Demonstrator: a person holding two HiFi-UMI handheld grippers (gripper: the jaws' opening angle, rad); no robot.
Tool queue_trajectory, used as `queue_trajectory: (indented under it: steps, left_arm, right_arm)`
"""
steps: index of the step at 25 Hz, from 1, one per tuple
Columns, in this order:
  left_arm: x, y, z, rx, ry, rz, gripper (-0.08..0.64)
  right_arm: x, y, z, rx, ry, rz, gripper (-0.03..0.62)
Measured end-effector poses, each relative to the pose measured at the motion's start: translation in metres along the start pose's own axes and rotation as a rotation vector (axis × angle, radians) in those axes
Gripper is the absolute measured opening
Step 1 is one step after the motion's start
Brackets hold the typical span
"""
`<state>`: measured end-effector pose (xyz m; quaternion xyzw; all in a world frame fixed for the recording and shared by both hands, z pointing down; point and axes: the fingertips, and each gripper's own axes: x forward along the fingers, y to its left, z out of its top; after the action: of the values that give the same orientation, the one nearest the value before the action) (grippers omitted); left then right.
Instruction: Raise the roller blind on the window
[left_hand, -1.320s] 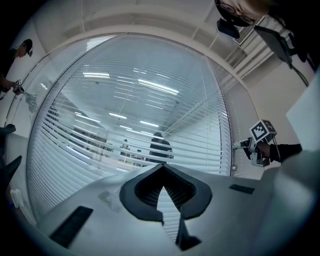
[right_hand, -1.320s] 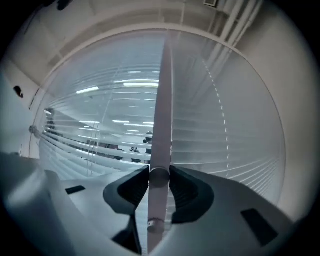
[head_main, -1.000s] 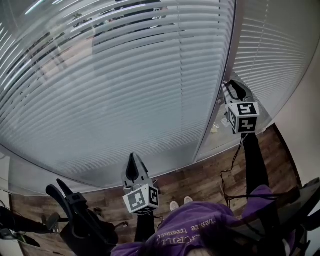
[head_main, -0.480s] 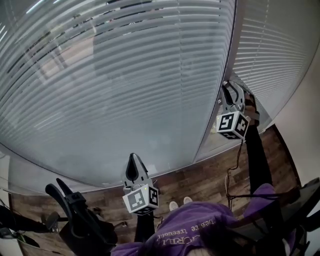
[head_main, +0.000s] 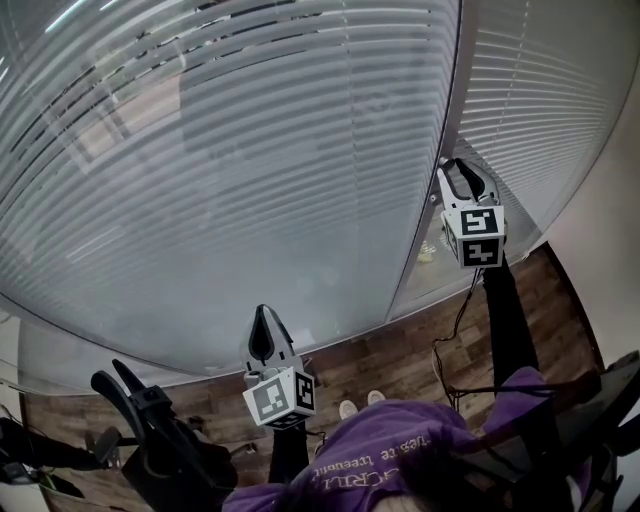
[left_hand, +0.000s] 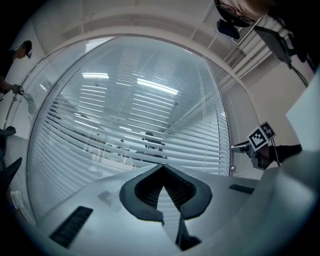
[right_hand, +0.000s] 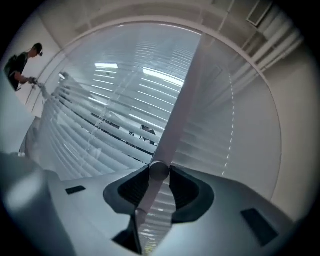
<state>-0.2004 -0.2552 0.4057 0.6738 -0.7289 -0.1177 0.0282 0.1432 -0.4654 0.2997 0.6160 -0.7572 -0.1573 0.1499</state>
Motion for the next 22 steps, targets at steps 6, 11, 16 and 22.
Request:
queue_trajectory:
  steps: [6, 11, 16, 22]
  left_arm:
    - [-0.0008, 0.0021, 0.0007, 0.0, -0.002, 0.001, 0.0]
    - [-0.0032, 0.006, -0.0056, -0.005, -0.003, 0.0, 0.0]
    - [-0.0044, 0.0048, -0.0022, -0.013, 0.0, 0.005, 0.0]
    - [-0.0017, 0.0056, -0.0014, -0.013, -0.001, 0.008, 0.0]
  right_arm:
    - [0.0039, 0.0003, -0.0006, 0.186, -0.017, 0.036, 0.123]
    - [0.0058, 0.0047, -0.0059, 0.184, -0.008, 0.019, 0.123]
    - [0.0025, 0.0004, -0.0007, 0.104, -0.002, 0.01, 0.123]
    - [0.004, 0.0002, 0.0015, 0.019, -0.002, -0.009, 0.123]
